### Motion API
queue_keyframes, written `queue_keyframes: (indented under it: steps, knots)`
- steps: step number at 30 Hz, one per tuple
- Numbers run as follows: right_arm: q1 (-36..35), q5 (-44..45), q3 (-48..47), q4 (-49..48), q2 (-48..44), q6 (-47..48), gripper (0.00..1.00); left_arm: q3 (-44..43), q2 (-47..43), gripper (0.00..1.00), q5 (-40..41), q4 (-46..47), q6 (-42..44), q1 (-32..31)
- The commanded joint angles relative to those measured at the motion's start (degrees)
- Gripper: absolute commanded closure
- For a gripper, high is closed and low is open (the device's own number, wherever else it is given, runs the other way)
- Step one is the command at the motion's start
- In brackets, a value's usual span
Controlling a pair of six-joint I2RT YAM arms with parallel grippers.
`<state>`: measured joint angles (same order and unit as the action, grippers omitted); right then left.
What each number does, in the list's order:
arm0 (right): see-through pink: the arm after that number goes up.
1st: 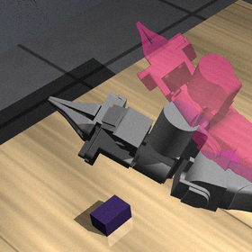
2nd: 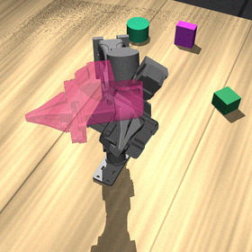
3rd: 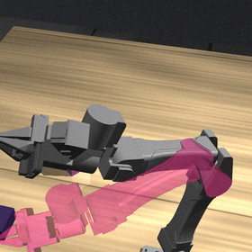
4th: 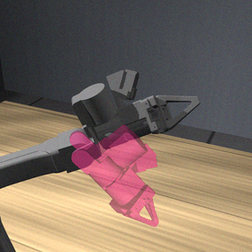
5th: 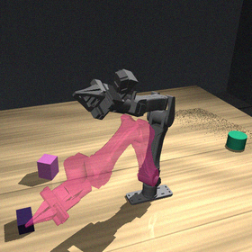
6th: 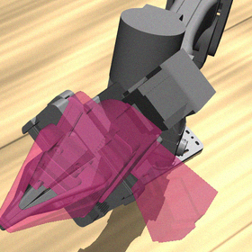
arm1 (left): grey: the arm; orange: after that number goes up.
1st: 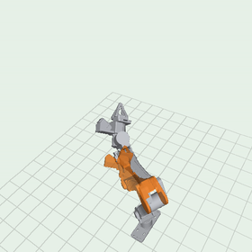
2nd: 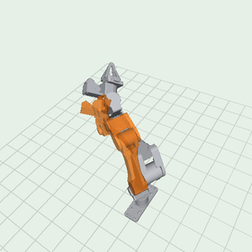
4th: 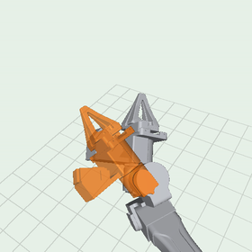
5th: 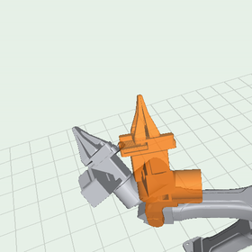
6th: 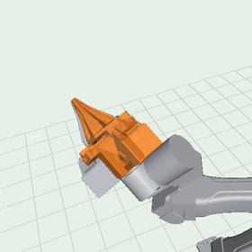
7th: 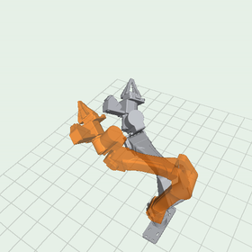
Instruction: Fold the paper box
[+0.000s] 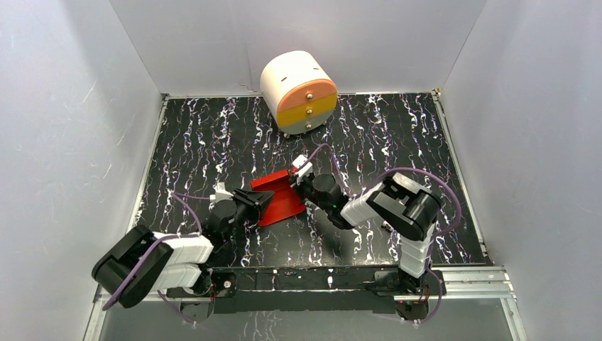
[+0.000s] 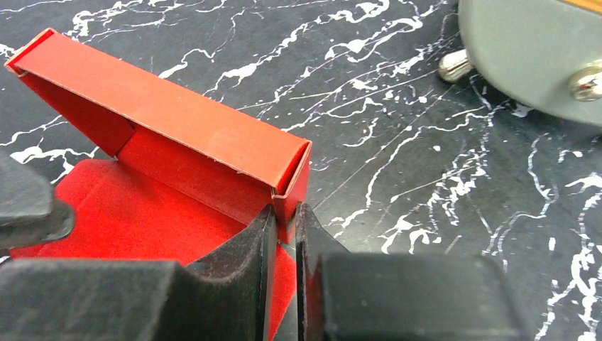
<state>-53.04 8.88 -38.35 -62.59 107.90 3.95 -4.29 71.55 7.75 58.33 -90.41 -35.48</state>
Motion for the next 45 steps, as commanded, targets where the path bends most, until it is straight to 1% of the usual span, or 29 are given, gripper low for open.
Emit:
queue_keyframes:
  steps: [1,4,5,9,12,15,19,21,23,25,28,34,38,45]
  knots:
    - [0.71,0.41,0.49,1.82,-5.07,3.73,1.00,1.38,-5.63,0.70,-5.87,-4.59,3.13,-0.11]
    - [0.97,-1.46,0.28,6.00,-6.41,5.53,1.00,1.57,-10.15,0.62,-7.37,-8.52,5.42,-0.07]
    - [1.19,-2.82,0.29,7.75,-6.82,5.91,1.00,0.70,-13.15,0.58,-7.66,-12.13,7.39,0.01]
    - [2.02,-6.68,0.79,12.10,-8.73,6.71,1.00,-8.44,-21.76,0.48,-5.51,-33.88,22.36,0.15]
    - [2.24,-8.52,0.65,14.65,-9.48,7.48,1.00,-13.99,-25.09,0.43,-2.65,-43.50,31.01,0.40]
    - [2.39,-11.48,0.10,17.16,-9.55,8.15,1.00,-19.76,-24.73,0.38,-0.40,-49.45,38.12,0.50]
    - [2.50,-13.66,-0.24,19.52,-9.46,8.72,1.00,-26.69,-19.07,0.30,0.69,-55.22,46.16,0.71]
    - [2.51,-14.79,-0.30,20.37,-9.54,9.03,1.00,-28.93,-15.61,0.27,-0.17,-55.95,48.73,1.49]
    - [2.55,-15.57,-0.53,21.20,-9.56,9.28,1.00,-29.84,-12.03,0.25,-3.34,-54.13,49.83,3.23]
    - [2.55,-16.25,-0.74,21.81,-9.47,9.78,1.00,-30.44,-8.59,0.24,-9.60,-51.67,49.82,5.56]
    - [2.63,-16.96,-0.84,21.94,-9.45,10.01,1.00,-32.39,-2.94,0.24,-16.76,-49.59,49.02,8.53]
    - [2.59,-16.94,-1.21,21.78,-9.05,9.87,1.00,-33.50,4.94,0.23,-27.21,-44.12,47.59,10.96]
    - [2.60,-16.25,-0.84,19.47,-8.69,8.36,1.00,-33.04,9.37,0.28,-31.20,-42.32,46.10,12.00]
    - [2.65,-11.85,0.03,13.64,-7.56,4.64,0.99,-30.14,12.83,0.41,-37.53,-35.32,41.47,12.55]
